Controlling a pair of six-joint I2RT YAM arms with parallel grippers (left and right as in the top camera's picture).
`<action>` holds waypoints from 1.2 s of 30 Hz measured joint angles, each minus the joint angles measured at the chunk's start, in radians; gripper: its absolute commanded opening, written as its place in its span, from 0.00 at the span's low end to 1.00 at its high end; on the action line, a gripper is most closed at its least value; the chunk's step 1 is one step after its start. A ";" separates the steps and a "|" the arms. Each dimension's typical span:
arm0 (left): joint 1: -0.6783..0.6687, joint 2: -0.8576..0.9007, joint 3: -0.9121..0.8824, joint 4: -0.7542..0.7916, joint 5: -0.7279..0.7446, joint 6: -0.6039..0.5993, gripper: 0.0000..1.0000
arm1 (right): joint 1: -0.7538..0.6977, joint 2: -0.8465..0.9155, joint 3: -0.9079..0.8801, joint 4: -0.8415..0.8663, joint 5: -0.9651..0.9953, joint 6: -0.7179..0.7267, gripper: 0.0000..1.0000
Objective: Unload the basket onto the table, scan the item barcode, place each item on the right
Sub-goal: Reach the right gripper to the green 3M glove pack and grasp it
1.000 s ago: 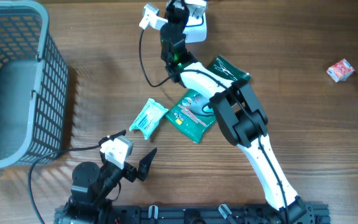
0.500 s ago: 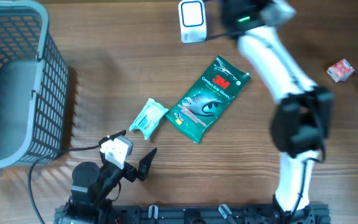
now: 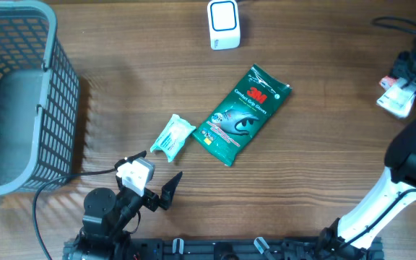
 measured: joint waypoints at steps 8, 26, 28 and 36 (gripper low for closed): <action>0.000 0.000 0.000 0.000 0.000 0.000 1.00 | -0.018 -0.063 0.088 -0.226 -0.410 0.095 1.00; 0.000 0.000 0.000 0.000 0.000 0.000 1.00 | 0.702 -0.136 -0.262 -0.127 -0.599 0.678 1.00; 0.000 0.000 0.000 0.000 0.000 0.000 1.00 | 0.727 -0.119 -0.275 -0.100 -0.535 0.728 1.00; 0.000 0.000 0.000 0.000 0.000 0.000 1.00 | 0.766 -0.040 -0.275 0.032 -0.423 0.790 1.00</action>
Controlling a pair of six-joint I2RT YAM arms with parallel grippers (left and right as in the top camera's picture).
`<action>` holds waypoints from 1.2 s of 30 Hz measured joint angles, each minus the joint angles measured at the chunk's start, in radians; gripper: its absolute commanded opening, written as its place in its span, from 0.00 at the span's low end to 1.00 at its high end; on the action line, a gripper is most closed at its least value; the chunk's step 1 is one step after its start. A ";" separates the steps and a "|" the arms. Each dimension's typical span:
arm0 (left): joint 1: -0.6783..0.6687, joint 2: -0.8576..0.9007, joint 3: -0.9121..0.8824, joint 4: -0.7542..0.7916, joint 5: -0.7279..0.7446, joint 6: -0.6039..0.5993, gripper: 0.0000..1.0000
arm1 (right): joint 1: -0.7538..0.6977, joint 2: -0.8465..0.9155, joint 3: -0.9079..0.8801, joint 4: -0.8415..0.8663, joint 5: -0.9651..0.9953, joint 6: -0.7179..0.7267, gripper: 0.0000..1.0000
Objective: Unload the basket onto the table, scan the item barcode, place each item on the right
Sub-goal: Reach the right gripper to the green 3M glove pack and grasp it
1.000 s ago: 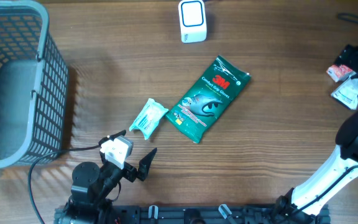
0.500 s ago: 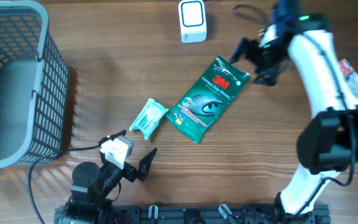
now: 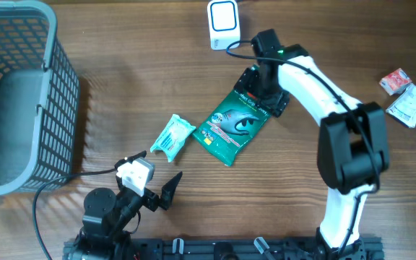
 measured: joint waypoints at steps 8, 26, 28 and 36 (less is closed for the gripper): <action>0.000 0.000 0.000 0.000 0.000 0.000 1.00 | 0.009 0.092 0.032 -0.027 0.074 0.015 0.05; 0.000 0.000 0.000 0.000 0.000 0.000 1.00 | -0.090 0.171 0.298 -0.693 -0.588 -0.380 1.00; 0.000 0.000 0.000 0.000 0.000 0.000 1.00 | -0.092 0.171 0.298 -0.691 -0.683 -0.407 1.00; 0.000 0.000 0.000 0.000 0.000 0.000 1.00 | -0.091 0.171 0.299 -0.622 -0.484 -0.175 0.99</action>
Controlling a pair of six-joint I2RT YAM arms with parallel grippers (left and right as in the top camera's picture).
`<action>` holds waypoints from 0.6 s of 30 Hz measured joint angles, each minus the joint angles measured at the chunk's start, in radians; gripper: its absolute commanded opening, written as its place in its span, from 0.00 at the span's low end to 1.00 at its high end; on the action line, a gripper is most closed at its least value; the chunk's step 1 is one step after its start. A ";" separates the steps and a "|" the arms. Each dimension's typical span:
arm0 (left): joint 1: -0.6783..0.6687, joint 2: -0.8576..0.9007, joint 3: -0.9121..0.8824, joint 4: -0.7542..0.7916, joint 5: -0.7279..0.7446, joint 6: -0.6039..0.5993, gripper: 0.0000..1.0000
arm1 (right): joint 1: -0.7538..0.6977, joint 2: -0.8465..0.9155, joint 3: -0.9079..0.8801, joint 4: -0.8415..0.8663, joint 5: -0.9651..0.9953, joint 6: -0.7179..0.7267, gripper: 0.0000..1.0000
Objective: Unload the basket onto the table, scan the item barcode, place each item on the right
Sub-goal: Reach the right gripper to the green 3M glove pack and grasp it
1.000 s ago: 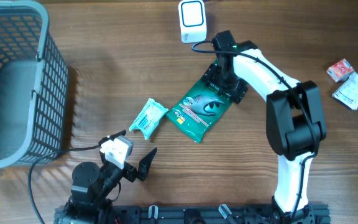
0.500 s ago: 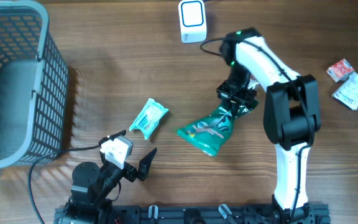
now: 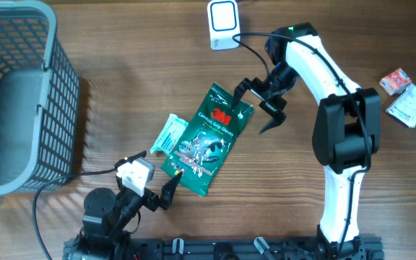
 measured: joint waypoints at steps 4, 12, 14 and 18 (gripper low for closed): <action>0.000 0.000 0.000 0.000 0.000 0.000 1.00 | 0.002 0.000 0.000 0.087 0.133 0.004 1.00; 0.000 0.000 0.000 0.000 0.000 0.000 1.00 | 0.201 0.000 -0.013 0.342 0.211 -0.035 1.00; 0.000 0.000 0.000 0.000 0.000 0.000 1.00 | 0.255 0.000 -0.013 0.358 0.240 -0.028 1.00; 0.000 0.000 0.000 0.000 0.000 0.000 1.00 | 0.317 0.001 -0.026 0.375 0.322 0.016 0.87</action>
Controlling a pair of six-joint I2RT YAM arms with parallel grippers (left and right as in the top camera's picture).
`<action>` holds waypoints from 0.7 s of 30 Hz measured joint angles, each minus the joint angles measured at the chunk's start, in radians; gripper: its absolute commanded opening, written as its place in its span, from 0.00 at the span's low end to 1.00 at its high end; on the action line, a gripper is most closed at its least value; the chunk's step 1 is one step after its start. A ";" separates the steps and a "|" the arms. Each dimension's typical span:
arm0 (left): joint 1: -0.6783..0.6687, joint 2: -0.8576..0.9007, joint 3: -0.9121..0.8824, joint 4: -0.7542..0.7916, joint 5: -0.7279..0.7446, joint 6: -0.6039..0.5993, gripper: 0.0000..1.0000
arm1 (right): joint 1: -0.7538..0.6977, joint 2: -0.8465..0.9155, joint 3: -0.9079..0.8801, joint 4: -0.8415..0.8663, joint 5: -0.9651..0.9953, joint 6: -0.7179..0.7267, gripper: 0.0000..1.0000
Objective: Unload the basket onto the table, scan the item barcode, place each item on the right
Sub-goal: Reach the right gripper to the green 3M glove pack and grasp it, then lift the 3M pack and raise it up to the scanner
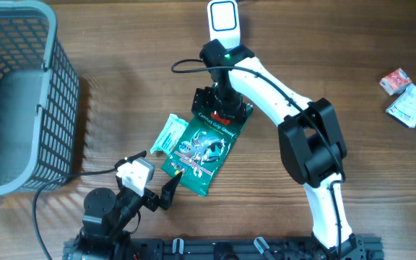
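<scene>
The green 3M glove packet (204, 148) lies slanted at mid-table, printed face up. Its lower end rests near my left gripper (157, 173), which stands open at the front edge with nothing in it. My right gripper (222, 107) hangs over the packet's upper end with its fingers spread to either side, and it hides that end. The white scanner (223, 18) stands at the far edge, just beyond the right arm. No barcode shows in this view.
A small pale teal packet (169, 136) lies against the green packet's left side. A grey wire basket (20, 94) fills the left. Small wrapped items (403, 94) lie at the far right edge. A black cable (56, 180) runs from the left arm.
My right gripper has moved left, from beside the packet's upper right corner to directly over its upper end. The packet and the left arm lie as before.
The packet first lay further right at mid-table, with my right arm off at the right edge. Then the right gripper sat on the packet's top end. Later the packet lay lower left against the teal packet, the gripper open beside it. Now the gripper is over it.
</scene>
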 measured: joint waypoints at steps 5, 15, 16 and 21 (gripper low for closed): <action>0.000 0.000 0.000 0.000 0.000 0.000 1.00 | -0.036 0.023 -0.074 0.005 0.113 0.063 0.76; 0.000 0.000 0.000 0.000 0.000 0.000 1.00 | -0.089 0.001 -0.143 -0.078 0.021 0.088 0.04; 0.000 0.000 0.000 0.000 0.000 0.000 1.00 | -0.109 0.010 -0.141 -0.137 -0.007 0.088 0.05; 0.000 0.000 0.000 0.000 0.000 0.000 1.00 | -0.231 0.066 -0.143 -0.332 -0.202 -0.023 0.04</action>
